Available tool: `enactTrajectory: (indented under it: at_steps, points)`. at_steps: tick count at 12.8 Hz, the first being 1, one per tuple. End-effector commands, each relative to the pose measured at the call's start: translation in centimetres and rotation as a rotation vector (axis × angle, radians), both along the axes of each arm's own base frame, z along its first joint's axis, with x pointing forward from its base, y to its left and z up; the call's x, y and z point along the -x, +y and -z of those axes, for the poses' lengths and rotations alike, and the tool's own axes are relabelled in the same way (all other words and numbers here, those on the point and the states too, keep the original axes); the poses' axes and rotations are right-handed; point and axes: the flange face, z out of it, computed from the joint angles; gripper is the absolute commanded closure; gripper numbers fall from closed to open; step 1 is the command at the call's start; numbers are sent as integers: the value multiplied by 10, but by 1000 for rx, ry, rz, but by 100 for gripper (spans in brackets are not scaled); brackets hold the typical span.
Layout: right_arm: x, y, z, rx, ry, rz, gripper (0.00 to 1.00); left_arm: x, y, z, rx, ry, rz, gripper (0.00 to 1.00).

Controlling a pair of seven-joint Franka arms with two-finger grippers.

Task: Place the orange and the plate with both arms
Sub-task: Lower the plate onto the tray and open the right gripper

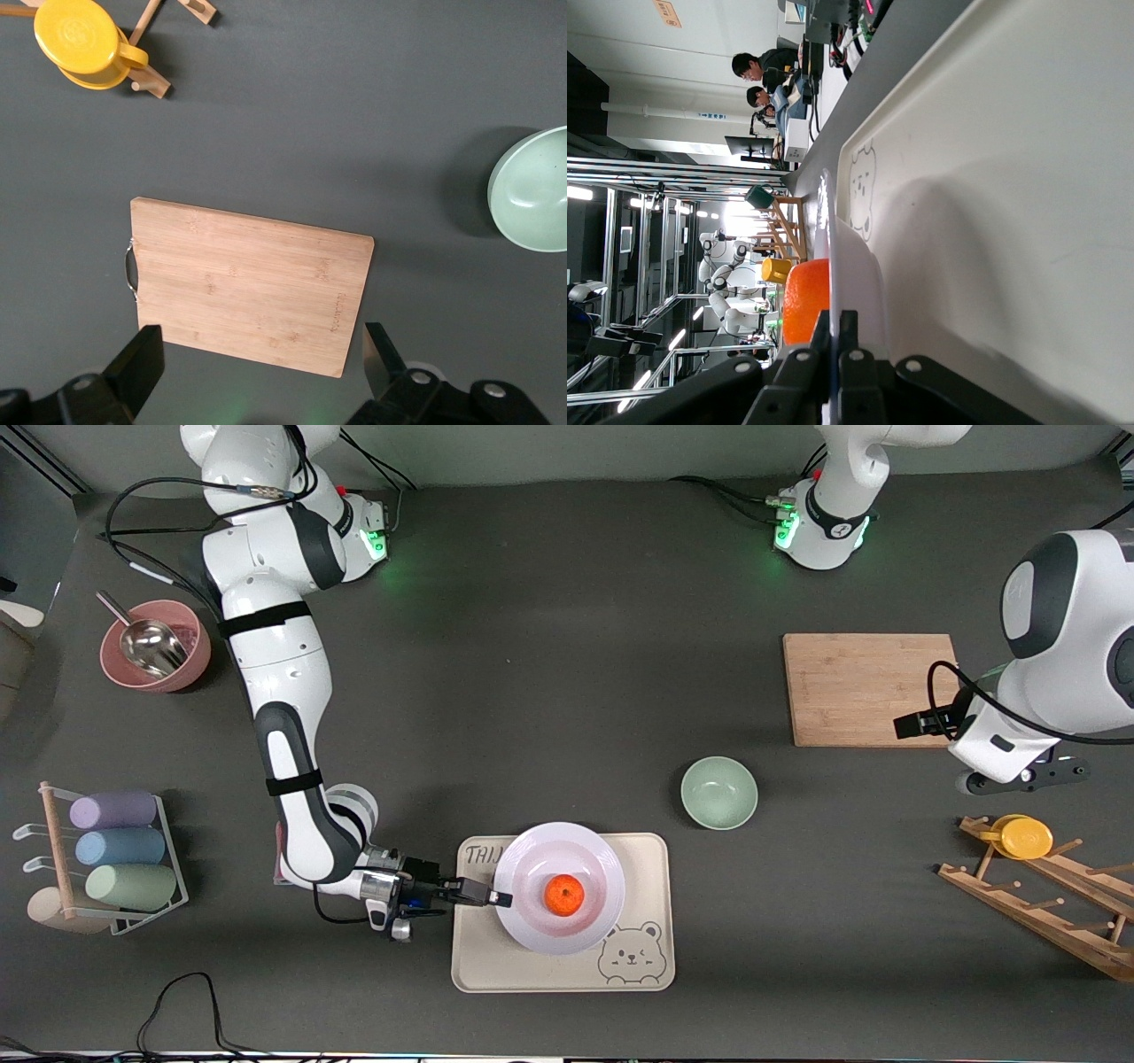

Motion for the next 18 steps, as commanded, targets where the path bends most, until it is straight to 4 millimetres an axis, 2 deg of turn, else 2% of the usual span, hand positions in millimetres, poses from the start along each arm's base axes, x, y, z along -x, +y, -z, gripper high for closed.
enactTrajectory:
  at_steps: [1, 5, 9, 10, 11, 14, 18]
  points:
    - [-5, 4, 0, 4, 6, -8, 100, -3, 0, -6, -13, 11, 9, 0]
    - [-2, -1, 11, 32, -16, -8, 100, -3, 0, -6, -15, 10, 5, 0]
    - [-1, 0, 14, 53, -10, 3, 100, -3, -1, -7, -16, 8, 2, 0]
    - [-2, -3, 14, 54, -8, 8, 84, -3, -1, -6, -16, 9, 0, 0]
    - [-2, -3, 14, 52, -4, 8, 55, -3, -2, -5, -17, 11, 0, 0]
    - [-3, 0, 8, 48, -5, 7, 44, -3, -2, -5, -17, 11, 0, 0]
    - [-6, 6, -4, 40, 10, 10, 44, -3, -3, -4, -18, 15, 0, 0]
